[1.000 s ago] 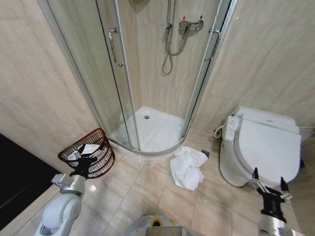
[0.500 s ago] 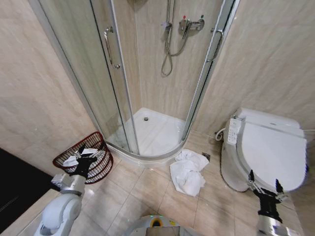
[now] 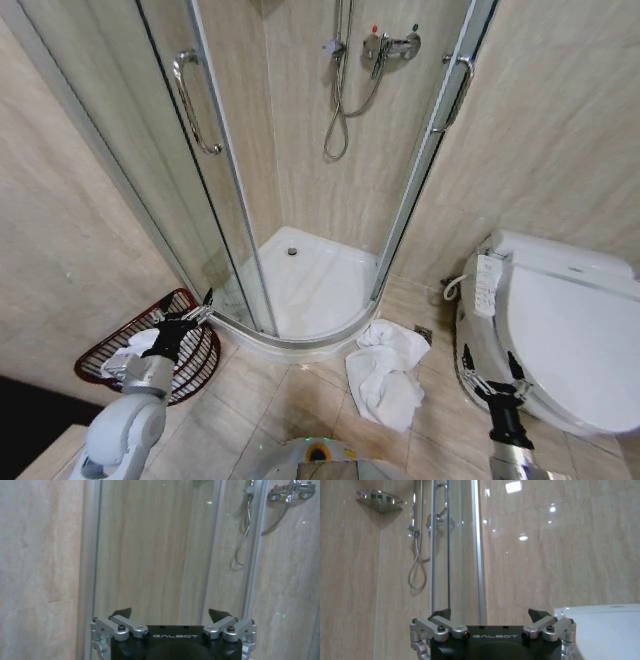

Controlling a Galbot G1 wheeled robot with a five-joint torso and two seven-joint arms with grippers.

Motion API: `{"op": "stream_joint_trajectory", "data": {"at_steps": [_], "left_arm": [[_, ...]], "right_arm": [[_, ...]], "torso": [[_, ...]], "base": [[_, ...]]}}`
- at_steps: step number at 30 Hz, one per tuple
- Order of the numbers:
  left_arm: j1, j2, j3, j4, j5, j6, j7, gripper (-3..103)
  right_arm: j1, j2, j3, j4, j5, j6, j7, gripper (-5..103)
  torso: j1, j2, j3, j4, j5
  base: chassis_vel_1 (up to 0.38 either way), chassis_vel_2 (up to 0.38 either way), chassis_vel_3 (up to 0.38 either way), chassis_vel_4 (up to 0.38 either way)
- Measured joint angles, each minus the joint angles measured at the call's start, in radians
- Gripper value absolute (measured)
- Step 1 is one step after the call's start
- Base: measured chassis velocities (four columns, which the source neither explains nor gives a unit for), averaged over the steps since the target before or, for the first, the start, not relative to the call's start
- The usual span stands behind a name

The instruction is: Discard the used towel into the hamper.

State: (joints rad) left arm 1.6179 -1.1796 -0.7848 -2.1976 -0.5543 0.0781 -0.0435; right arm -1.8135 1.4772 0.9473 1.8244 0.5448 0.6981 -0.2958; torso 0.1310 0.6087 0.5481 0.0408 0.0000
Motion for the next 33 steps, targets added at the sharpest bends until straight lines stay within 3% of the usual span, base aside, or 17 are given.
{"op": "stream_joint_trajectory", "data": {"at_steps": [10,19,23,24,26,33], "left_arm": [[0.0,0.0,0.0,0.0,0.0,0.0,0.0,100],[0.0,0.0,0.0,0.0,0.0,0.0,0.0,100],[0.0,0.0,0.0,0.0,0.0,0.0,0.0,100],[0.0,0.0,0.0,0.0,0.0,0.0,0.0,100],[0.0,0.0,0.0,0.0,0.0,0.0,0.0,100],[0.0,0.0,0.0,0.0,0.0,0.0,0.0,100]], "right_arm": [[0.012,-0.049,0.033,-0.026,0.05,-0.075,0.051,100],[0.031,-0.085,-0.003,-0.044,0.083,-0.246,0.094,100],[0.07,-0.118,-0.035,-0.077,0.133,-0.421,0.081,100],[0.07,-0.118,-0.035,-0.077,0.133,-0.421,0.081,100],[0.113,-0.149,-0.048,-0.124,0.167,-0.497,0.073,100],[0.23,-0.221,-0.101,-0.297,0.175,-0.535,0.065,100]], "torso": [[-0.007,-0.019,-0.011,-0.0003,0.0001],[-0.007,-0.018,-0.01,0.0,0.0001],[-0.006,-0.017,-0.009,-0.0002,0.0001],[-0.006,-0.017,-0.009,-0.0002,0.0001],[-0.006,-0.016,-0.009,0.0,0.0],[-0.005,-0.015,-0.008,0.0,0.0002]], "base": [[0.028,-0.006,-0.014,0.024],[0.0,0.0,0.0,0.0],[0.0,0.0,0.0,0.0],[0.0,0.0,0.0,0.0],[0.0,0.0,0.0,0.0],[0.0,0.0,0.0,0.0]]}}
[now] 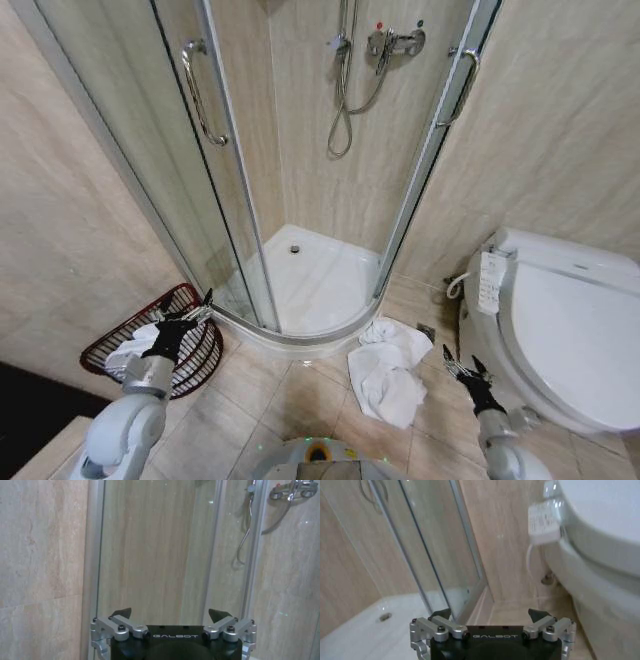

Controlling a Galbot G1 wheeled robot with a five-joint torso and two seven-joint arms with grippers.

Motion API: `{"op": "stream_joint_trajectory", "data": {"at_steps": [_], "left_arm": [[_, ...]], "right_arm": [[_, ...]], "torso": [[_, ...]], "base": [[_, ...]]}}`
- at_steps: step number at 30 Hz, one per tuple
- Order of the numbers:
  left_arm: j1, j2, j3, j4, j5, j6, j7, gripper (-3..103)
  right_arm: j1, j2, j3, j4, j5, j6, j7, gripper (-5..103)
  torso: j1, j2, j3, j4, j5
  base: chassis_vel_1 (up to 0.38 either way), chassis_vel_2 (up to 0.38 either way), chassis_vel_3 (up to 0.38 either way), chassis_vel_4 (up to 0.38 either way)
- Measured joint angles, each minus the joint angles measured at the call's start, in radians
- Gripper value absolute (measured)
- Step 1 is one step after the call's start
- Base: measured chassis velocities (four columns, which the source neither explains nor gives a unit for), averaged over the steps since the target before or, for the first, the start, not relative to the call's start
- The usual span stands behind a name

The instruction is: Discard the used towel into the hamper.

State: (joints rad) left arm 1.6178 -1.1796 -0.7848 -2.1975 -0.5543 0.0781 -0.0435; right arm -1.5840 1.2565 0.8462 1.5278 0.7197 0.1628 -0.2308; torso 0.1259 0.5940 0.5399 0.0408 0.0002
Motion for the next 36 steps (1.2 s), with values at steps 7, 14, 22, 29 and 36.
{"op": "stream_joint_trajectory", "data": {"at_steps": [7,14,22,29,36], "left_arm": [[0.0,0.0,0.0,0.0,0.0,0.0,0.0,100],[0.0,0.0,0.0,0.0,0.0,0.0,0.0,100],[0.0,0.0,0.0,0.0,0.0,0.0,0.0,100],[0.0,0.0,0.0,0.0,0.0,0.0,0.0,100],[0.0,0.0,0.0,0.0,0.0,0.0,0.0,100]], "right_arm": [[0.09,-0.029,-0.069,-0.15,-0.023,-0.002,-0.035,100],[0.164,-0.026,-0.137,-0.245,-0.072,-0.003,-0.04,100],[0.284,-0.016,-0.217,-0.405,-0.11,-0.015,-0.041,100],[0.385,0.016,-0.278,-0.566,-0.155,-0.017,-0.05,100],[0.465,0.062,-0.303,-0.693,-0.208,-0.022,-0.045,100]], "torso": [[0.0,0.001,0.0,0.0,0.0],[0.001,0.001,0.001,0.0,-0.0002],[0.001,0.002,0.001,0.0,-0.0003],[0.001,0.002,0.001,0.0,-0.0002],[0.001,0.003,0.001,0.0,-0.0002]], "base": [[0.0,0.0,0.0,0.0],[0.0,0.0,0.0,0.0],[0.0,0.0,0.0,0.0],[0.0,0.0,0.0,0.0],[0.0,0.0,0.0,0.0]]}}
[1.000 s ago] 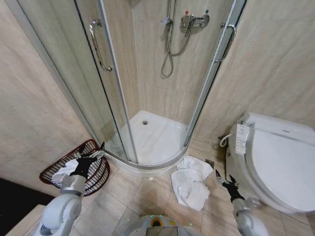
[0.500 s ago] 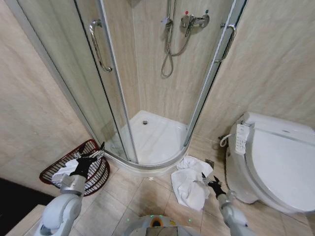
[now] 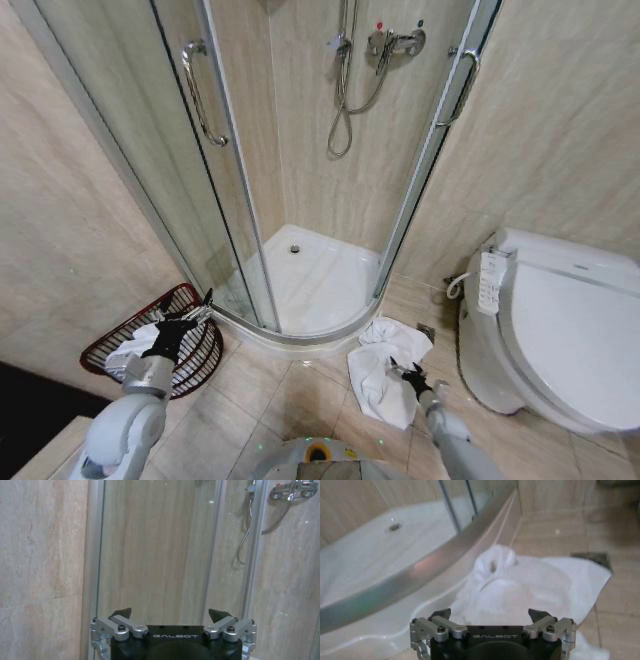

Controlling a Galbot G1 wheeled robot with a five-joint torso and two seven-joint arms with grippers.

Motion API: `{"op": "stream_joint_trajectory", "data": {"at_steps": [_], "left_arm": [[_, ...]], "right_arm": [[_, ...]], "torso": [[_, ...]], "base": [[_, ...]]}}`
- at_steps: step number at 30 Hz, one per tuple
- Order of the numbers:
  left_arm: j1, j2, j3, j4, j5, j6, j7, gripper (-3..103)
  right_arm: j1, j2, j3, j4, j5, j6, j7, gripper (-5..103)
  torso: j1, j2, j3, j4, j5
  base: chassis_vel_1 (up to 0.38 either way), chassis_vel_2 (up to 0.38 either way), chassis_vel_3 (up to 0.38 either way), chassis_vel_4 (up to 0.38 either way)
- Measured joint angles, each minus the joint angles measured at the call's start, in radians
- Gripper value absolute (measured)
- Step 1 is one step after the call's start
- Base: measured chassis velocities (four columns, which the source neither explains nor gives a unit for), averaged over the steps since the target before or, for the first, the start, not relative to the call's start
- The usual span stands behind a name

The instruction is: Discard the used towel into the hamper.

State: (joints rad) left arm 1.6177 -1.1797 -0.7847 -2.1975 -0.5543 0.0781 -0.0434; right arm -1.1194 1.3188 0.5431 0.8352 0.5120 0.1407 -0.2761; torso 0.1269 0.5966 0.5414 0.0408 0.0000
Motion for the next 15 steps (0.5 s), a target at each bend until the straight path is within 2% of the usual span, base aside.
{"op": "stream_joint_trajectory", "data": {"at_steps": [7,15], "left_arm": [[0.0,0.0,0.0,0.0,0.0,0.0,0.0,100],[0.0,0.0,0.0,0.0,0.0,0.0,0.0,100]], "right_arm": [[0.069,0.025,0.006,-0.146,-0.049,-0.011,0.007,100],[0.09,0.039,0.008,-0.196,-0.087,-0.06,0.036,100]], "torso": [[0.0,0.0,0.0,-0.0001,0.0],[0.0,0.0,0.0,-0.0001,-0.0001]], "base": [[0.0,0.0,0.0,0.0],[0.0,0.0,0.0,0.0]]}}
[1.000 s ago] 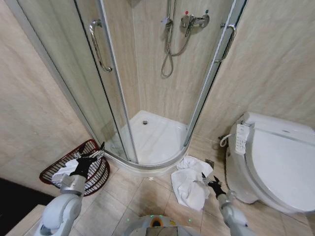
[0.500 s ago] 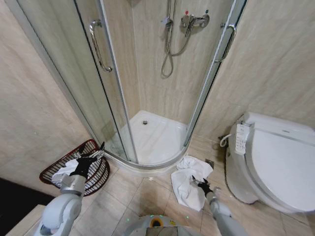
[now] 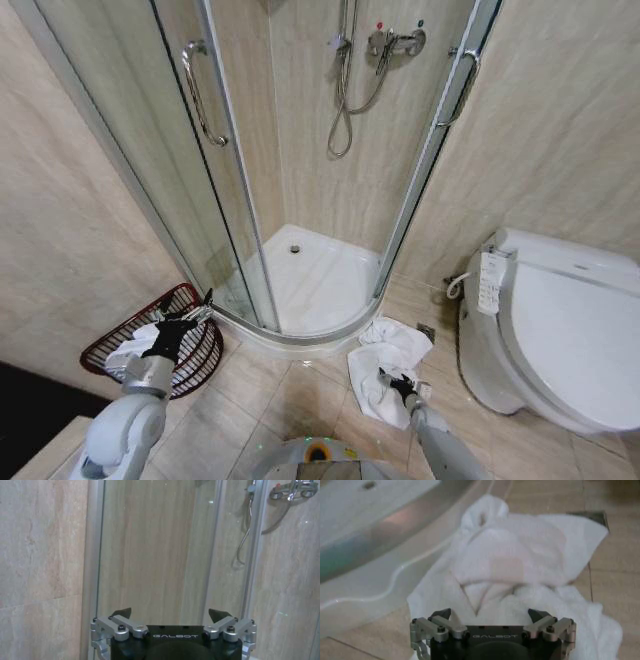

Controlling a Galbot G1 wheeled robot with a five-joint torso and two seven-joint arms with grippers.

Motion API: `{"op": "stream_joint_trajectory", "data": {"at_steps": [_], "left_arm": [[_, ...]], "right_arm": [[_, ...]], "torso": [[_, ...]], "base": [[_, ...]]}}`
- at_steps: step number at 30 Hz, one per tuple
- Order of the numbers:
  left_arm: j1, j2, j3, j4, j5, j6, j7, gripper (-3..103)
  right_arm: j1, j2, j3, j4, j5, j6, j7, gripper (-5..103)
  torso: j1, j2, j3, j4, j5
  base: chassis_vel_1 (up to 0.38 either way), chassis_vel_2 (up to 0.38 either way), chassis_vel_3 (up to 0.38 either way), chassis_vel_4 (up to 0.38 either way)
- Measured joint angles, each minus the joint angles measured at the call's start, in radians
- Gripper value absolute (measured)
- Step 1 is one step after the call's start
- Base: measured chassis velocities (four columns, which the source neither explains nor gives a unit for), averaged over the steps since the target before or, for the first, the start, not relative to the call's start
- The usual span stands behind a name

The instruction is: Discard the used towel into the hamper.

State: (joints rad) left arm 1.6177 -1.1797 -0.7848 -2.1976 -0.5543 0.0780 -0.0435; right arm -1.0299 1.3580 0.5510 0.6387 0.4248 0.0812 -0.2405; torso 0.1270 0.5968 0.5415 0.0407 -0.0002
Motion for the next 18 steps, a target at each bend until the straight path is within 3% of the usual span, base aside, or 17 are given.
{"op": "stream_joint_trajectory", "data": {"at_steps": [9,18], "left_arm": [[0.0,0.0,0.0,0.0,0.0,0.0,0.0,100],[0.0,0.0,0.0,0.0,0.0,0.0,0.0,100]], "right_arm": [[0.038,0.027,0.025,-0.071,-0.038,-0.096,0.029,99],[0.057,0.023,0.065,-0.125,-0.066,-0.097,0.029,66]], "torso": [[0.0,0.0,0.0,0.0001,0.0001],[0.0,0.0,0.0,0.0001,0.0001]], "base": [[0.0,0.0,0.0,0.0],[0.0,0.0,0.0,0.0]]}}
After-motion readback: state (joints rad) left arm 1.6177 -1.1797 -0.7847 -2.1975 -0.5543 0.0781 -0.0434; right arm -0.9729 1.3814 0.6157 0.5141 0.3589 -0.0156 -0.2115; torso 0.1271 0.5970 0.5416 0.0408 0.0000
